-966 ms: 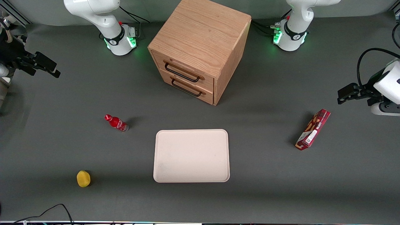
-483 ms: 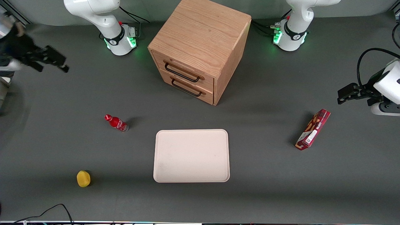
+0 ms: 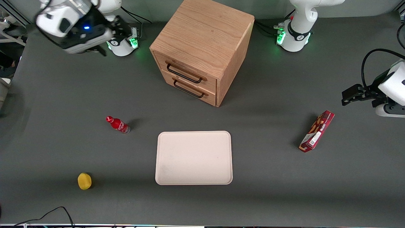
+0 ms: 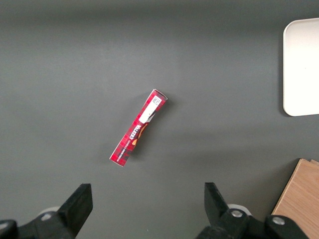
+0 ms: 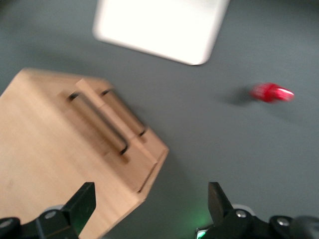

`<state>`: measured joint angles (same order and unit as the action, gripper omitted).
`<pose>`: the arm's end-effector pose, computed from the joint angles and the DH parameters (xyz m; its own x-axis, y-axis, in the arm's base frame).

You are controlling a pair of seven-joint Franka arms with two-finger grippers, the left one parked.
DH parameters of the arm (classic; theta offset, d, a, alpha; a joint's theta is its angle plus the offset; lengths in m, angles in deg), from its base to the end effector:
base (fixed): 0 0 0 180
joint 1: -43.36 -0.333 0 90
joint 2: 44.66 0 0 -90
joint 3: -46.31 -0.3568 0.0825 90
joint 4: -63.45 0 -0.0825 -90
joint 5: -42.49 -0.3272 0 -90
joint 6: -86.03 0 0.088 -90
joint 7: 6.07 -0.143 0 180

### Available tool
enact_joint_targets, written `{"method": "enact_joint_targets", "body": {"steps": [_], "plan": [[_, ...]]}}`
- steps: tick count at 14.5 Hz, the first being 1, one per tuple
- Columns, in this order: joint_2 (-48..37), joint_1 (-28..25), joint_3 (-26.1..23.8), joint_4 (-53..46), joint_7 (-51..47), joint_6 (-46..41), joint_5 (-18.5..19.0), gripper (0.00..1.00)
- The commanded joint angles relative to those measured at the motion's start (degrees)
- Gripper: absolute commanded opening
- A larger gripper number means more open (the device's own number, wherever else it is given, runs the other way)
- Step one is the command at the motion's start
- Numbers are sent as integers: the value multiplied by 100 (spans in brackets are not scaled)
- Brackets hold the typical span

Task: Open upper drawer

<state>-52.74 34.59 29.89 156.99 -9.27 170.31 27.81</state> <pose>0.3748 0.2318 0.6619 0.9178 0.3953 -0.0359 0.3795 -0.9005 -0.2124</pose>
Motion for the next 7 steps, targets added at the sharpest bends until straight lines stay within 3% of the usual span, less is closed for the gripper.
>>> {"method": "enact_joint_targets", "body": {"steps": [1,4,7], "plan": [[526,24,78,-160,1338,-87,-535,100],[860,24,-45,277,1979,316,-983,100],[887,24,-290,1288,2659,1387,-1283,100]]}}
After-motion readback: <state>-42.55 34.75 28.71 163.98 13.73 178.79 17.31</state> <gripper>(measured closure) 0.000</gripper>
